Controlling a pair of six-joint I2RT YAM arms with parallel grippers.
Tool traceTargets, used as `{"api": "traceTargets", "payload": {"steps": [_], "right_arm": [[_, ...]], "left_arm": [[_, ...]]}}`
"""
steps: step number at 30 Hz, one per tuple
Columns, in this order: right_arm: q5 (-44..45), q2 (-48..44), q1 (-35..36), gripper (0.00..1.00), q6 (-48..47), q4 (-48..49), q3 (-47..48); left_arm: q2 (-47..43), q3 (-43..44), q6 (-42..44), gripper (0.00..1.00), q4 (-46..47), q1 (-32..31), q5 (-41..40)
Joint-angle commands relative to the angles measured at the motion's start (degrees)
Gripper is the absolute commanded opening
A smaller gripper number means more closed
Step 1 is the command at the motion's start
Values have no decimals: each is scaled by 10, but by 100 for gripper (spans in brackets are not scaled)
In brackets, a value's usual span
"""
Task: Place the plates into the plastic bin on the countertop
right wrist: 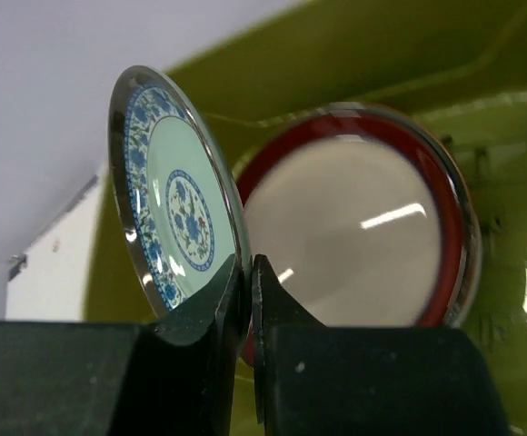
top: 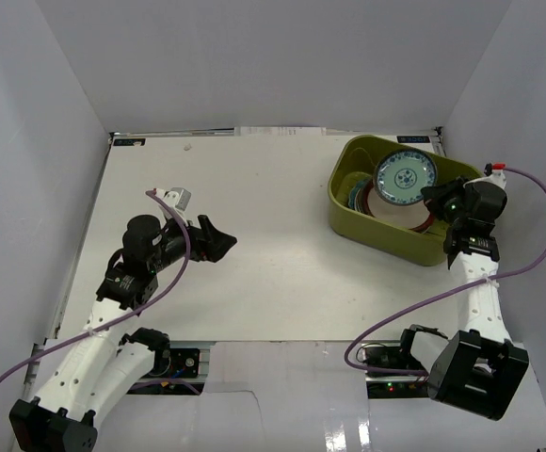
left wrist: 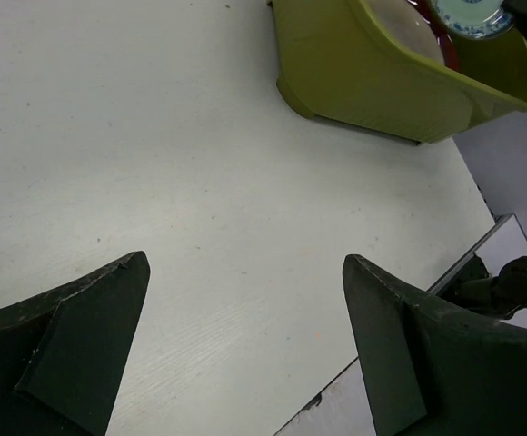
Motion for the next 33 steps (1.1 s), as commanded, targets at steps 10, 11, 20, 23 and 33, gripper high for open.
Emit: {"api": "traceTargets", "payload": {"steps": [10,11,20,23,33], "right_arm": [[52,-31,-6,64,-19,-5,-59],[55,-37,-6,68,-21,-11,-53],[15,-137,-4,90,-24,-89,50],[-31,-166,-3,90,-36,-108,78],[-305,-257,7,90,22,-9,151]], "left_arm": [[1,3,17,98,-2,-11,-7],[5,4,16,98,-2,-10,-9],[12,52,-34,98,36,-10,19],[17,90,-56,98,49,-11,41],[-28,228,-66,98,86,-10,19]]}}
